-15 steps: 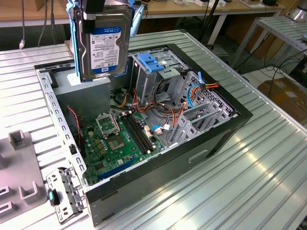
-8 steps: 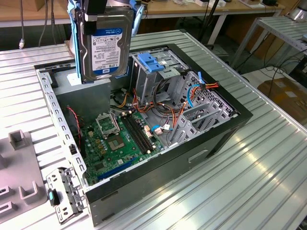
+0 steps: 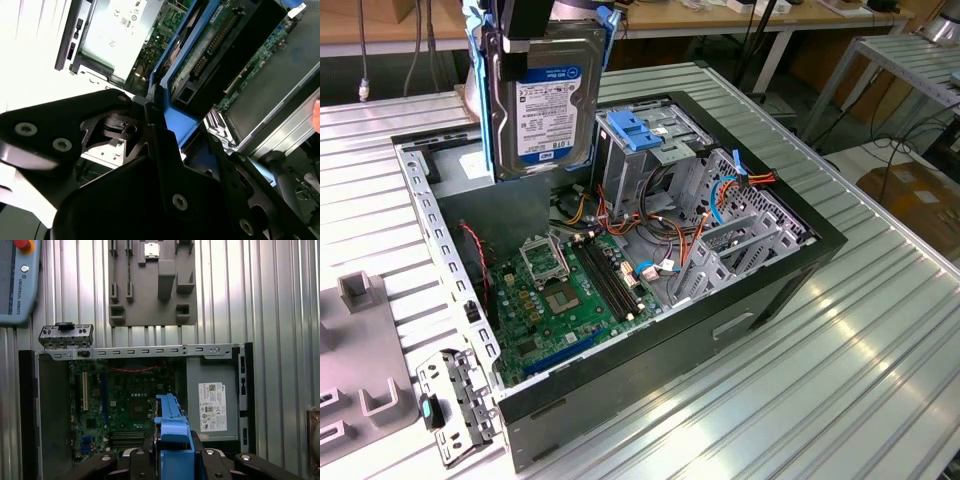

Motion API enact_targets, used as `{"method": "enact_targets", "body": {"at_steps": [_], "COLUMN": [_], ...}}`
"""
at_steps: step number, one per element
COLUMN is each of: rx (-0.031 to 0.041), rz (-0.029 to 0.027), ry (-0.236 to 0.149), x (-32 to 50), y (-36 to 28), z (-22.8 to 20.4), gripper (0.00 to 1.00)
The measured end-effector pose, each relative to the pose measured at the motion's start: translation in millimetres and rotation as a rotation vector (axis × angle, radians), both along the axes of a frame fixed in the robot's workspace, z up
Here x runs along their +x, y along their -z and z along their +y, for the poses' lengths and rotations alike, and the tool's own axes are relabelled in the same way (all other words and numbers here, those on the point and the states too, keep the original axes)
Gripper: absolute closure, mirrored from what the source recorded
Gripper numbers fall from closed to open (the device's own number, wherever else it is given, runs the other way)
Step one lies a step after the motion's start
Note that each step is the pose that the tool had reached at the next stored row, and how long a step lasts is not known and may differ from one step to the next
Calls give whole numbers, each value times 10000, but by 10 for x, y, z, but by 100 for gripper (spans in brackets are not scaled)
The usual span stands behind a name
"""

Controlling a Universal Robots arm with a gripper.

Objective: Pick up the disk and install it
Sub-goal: 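Insert the disk into the insertion slot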

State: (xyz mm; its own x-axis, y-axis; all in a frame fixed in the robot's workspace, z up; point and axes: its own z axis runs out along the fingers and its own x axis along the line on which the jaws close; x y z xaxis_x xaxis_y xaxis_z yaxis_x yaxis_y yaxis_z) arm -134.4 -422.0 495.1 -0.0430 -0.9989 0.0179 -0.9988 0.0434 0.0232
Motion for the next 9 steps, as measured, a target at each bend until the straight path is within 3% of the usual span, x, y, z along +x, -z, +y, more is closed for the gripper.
{"method": "enact_targets", "body": {"at_steps": [7, 9], "rx": [1, 0], "rz": [-1, 0], "ry": [0, -1], "x": [7, 11], "y": [1, 1], "z": [-85, -130], "gripper": [63, 63]}}
